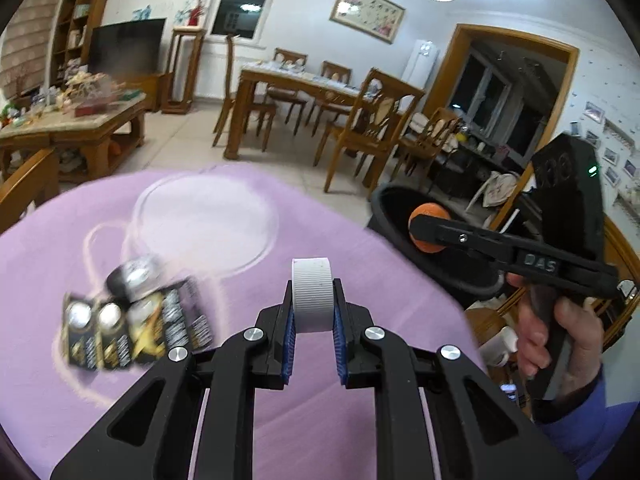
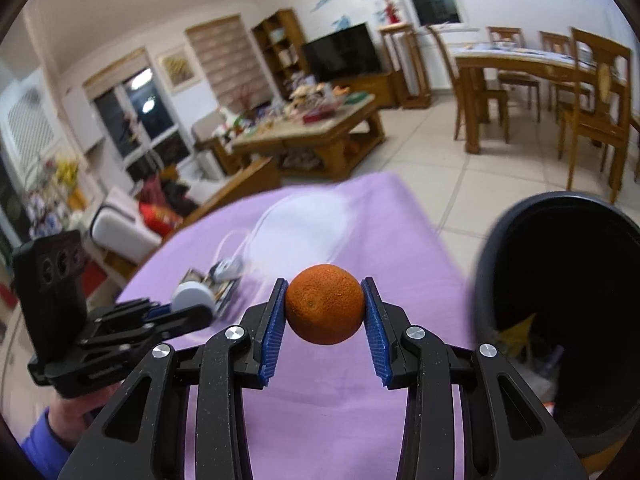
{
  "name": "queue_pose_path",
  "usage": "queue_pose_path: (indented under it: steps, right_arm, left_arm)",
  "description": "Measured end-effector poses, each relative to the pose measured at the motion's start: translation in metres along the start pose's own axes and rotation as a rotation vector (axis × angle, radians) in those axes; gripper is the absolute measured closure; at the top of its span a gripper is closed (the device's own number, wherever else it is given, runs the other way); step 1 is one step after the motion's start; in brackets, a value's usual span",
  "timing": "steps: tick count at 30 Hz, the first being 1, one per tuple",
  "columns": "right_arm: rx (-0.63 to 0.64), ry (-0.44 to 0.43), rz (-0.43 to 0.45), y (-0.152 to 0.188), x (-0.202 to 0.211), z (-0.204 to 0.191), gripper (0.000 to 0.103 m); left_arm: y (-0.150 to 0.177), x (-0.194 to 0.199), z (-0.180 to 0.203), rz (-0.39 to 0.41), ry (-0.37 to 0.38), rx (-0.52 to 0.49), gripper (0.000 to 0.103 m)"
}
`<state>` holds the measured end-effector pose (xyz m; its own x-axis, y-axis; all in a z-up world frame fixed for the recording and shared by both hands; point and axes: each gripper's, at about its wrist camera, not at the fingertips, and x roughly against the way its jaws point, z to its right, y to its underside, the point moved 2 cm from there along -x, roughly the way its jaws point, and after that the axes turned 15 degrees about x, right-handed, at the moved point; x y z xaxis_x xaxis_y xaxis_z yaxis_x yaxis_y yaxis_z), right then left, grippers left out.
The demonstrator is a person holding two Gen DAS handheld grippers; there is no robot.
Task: Collect trash
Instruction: 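Carry the white cup and orange ball over the bin and open both tools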
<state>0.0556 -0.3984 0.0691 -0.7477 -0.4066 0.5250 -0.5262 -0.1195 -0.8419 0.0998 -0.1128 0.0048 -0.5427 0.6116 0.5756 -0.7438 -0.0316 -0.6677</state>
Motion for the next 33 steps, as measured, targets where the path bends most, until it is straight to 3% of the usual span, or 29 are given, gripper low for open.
queue_pose_path:
  steps: [7, 16, 25, 33]
  right_arm:
    - [-0.116, 0.063, 0.083, 0.012, 0.055, 0.071, 0.066]
    - [-0.236, 0.13, 0.113, 0.047, 0.102, 0.153, 0.066]
    - [-0.312, 0.139, 0.114, 0.08, 0.105, 0.201, 0.065]
    - [-0.33, 0.135, 0.101, 0.092, 0.092, 0.213, 0.065]
  left_arm:
    - [-0.018, -0.031, 0.066, -0.004, 0.062, -0.088, 0.086]
    - [-0.015, -0.094, 0.132, -0.075, 0.132, -0.157, 0.086]
    - [0.001, -0.133, 0.151, -0.132, 0.115, -0.194, 0.086]
    - [0.006, -0.159, 0.151, -0.171, 0.093, -0.206, 0.086]
